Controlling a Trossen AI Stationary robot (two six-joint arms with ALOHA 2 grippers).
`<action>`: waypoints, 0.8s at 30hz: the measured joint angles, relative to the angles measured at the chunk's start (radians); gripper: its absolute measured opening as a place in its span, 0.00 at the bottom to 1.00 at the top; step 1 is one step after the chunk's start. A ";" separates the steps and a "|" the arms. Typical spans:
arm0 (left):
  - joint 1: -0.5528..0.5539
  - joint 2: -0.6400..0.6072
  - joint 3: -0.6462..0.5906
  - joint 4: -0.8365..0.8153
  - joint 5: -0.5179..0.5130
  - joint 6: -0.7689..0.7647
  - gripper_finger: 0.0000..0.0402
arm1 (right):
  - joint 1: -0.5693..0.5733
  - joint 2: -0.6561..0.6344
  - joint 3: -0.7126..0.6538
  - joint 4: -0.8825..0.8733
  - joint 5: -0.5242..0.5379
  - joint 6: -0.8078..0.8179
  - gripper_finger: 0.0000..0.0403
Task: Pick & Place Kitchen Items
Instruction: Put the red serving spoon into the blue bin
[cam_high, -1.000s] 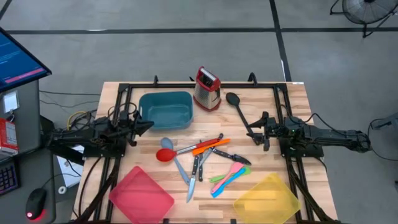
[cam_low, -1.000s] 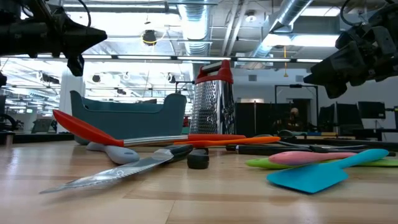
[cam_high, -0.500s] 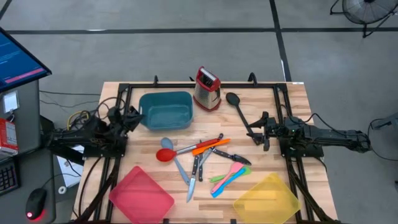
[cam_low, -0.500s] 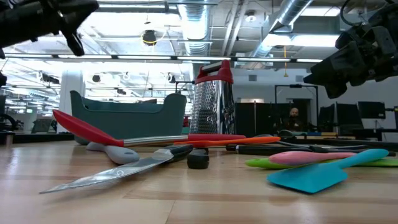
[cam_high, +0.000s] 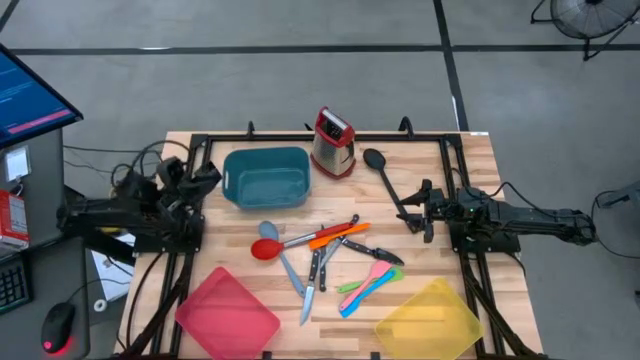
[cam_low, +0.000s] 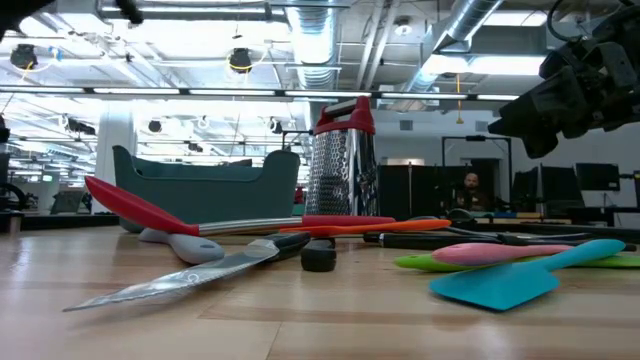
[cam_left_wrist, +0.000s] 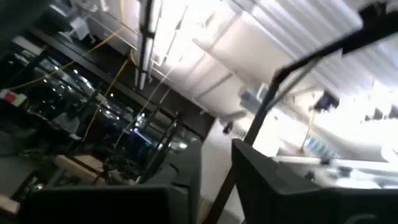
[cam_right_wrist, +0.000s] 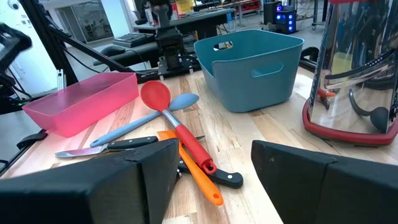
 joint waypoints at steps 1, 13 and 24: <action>0.000 0.055 0.040 0.000 0.016 0.015 0.23 | 0.000 0.000 0.000 0.000 0.000 0.000 0.53; -0.001 0.662 0.407 -0.467 0.227 0.153 0.42 | 0.000 0.000 0.000 0.000 0.000 0.000 0.53; -0.085 0.903 0.426 -0.613 0.139 0.406 0.45 | 0.000 0.000 0.000 0.000 0.000 0.000 0.53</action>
